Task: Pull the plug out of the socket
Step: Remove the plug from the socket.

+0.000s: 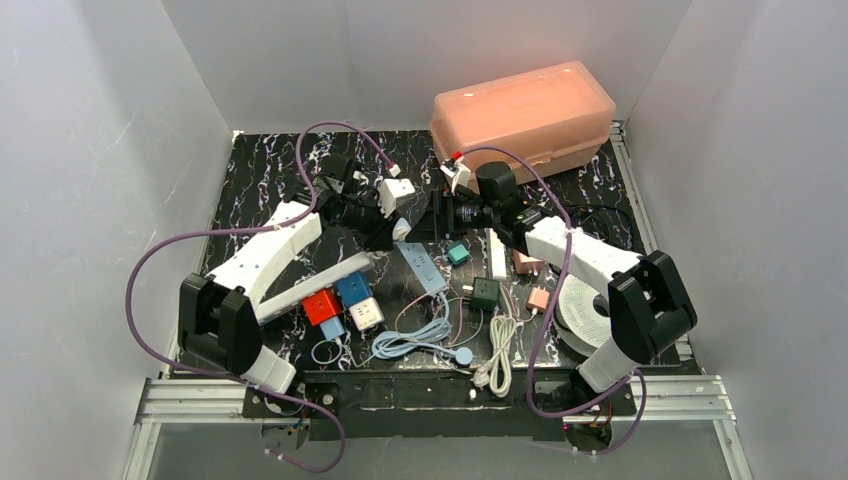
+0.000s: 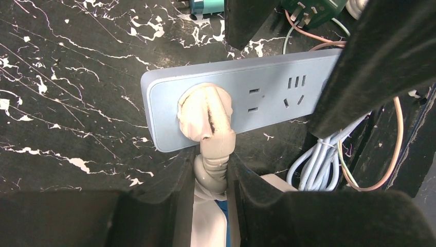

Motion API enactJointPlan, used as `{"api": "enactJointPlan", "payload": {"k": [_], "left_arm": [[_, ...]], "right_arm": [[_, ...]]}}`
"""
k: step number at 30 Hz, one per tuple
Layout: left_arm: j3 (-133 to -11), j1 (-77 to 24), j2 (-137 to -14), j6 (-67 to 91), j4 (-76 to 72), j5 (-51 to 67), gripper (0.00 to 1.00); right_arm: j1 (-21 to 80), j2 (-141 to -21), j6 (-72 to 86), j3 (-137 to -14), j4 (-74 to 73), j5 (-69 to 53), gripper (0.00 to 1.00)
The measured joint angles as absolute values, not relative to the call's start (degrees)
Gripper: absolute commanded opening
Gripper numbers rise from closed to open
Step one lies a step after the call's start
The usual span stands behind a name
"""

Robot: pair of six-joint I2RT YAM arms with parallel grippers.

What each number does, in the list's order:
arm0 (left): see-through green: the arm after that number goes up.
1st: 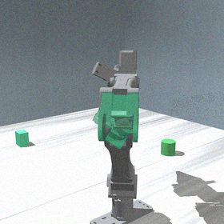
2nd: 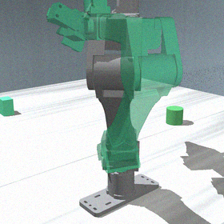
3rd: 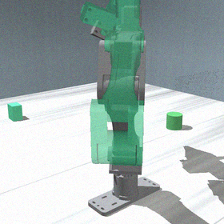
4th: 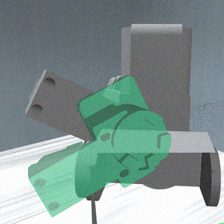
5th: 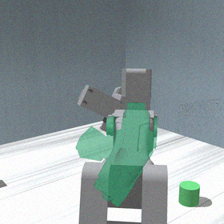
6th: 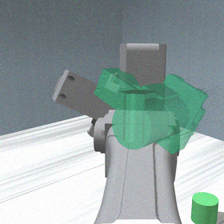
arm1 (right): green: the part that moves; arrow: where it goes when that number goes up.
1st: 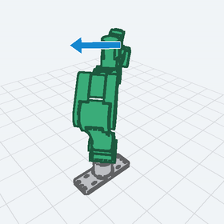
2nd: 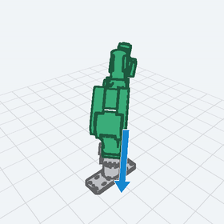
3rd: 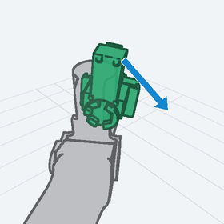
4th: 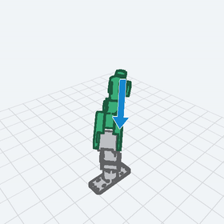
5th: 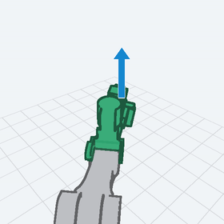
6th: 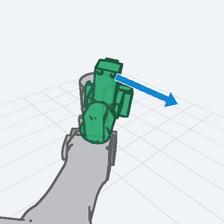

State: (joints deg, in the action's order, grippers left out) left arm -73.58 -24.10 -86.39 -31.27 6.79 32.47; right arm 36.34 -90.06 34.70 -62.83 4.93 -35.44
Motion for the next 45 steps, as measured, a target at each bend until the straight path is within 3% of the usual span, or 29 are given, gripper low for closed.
{"api": "enactJointPlan", "payload": {"k": [8, 13, 18, 23, 27, 28, 29, 30, 31, 36, 37, 38, 41, 45], "left_arm": [[-73.58, -23.35, -86.24, -30.65, 6.74, 33.69, 0.00], [-73.47, -23.22, -84.97, -30.39, 6.81, 34.39, 0.00], [-72.84, -23.18, -83.88, -30.39, 6.48, 35.03, 0.00], [-72.58, -23.07, -83.88, -30.17, 6.04, 35.40, 0.00], [-72.14, -22.72, -83.66, -30.00, 5.41, 35.46, 0.00], [-72.01, -22.68, -83.55, -30.00, 5.21, 35.57, 0.14], [-71.88, -22.68, -83.42, -30.00, 5.15, 35.66, 0.50], [-71.85, -22.68, -83.37, -30.00, 5.17, 35.70, 0.71], [-71.83, -22.61, -83.35, -30.48, 5.21, 36.51, 0.82], [-72.53, -21.06, -82.02, -28.51, 8.60, 47.97, 0.86], [-73.03, -20.49, -82.21, -28.49, 9.63, 49.74, 0.97], [-77.36, -18.22, -84.75, -28.47, 13.82, 56.66, 0.98], [-86.80, -13.96, -92.95, -27.53, 19.73, 69.95, 0.98], [-87.61, -12.27, -95.92, -27.88, 22.96, 76.01, 0.97]], "right_arm": [[36.27, -92.88, 31.97, -62.04, 4.40, -35.44, 0.85], [36.29, -95.09, 31.11, -62.06, 5.08, -37.58, 0.77], [37.26, -99.33, 32.14, -63.51, 7.64, -40.45, 0.63], [38.83, -101.75, 35.22, -64.18, 12.56, -42.26, 0.38], [39.07, -102.13, 37.54, -64.14, 14.74, -43.72, 0.01], [39.07, -102.13, 37.52, -64.01, 15.09, -43.77, 0.01], [39.07, -102.10, 37.50, -63.92, 15.16, -43.86, 0.01], [39.07, -102.08, 37.39, -63.90, 15.16, -43.86, 0.01], [39.07, -101.84, 36.51, -63.86, 14.72, -43.57, 0.01], [39.13, -98.65, 30.48, -62.98, 7.35, -39.11, 0.01], [39.27, -97.69, 29.43, -62.85, 6.50, -38.87, 0.01], [39.83, -95.77, 27.18, -62.43, 5.96, -38.76, 0.01], [40.64, -93.32, 23.49, -62.33, 5.13, -39.13, 0.01], [40.91, -92.23, 21.96, -62.33, 4.12, -39.55, 0.01]]}}
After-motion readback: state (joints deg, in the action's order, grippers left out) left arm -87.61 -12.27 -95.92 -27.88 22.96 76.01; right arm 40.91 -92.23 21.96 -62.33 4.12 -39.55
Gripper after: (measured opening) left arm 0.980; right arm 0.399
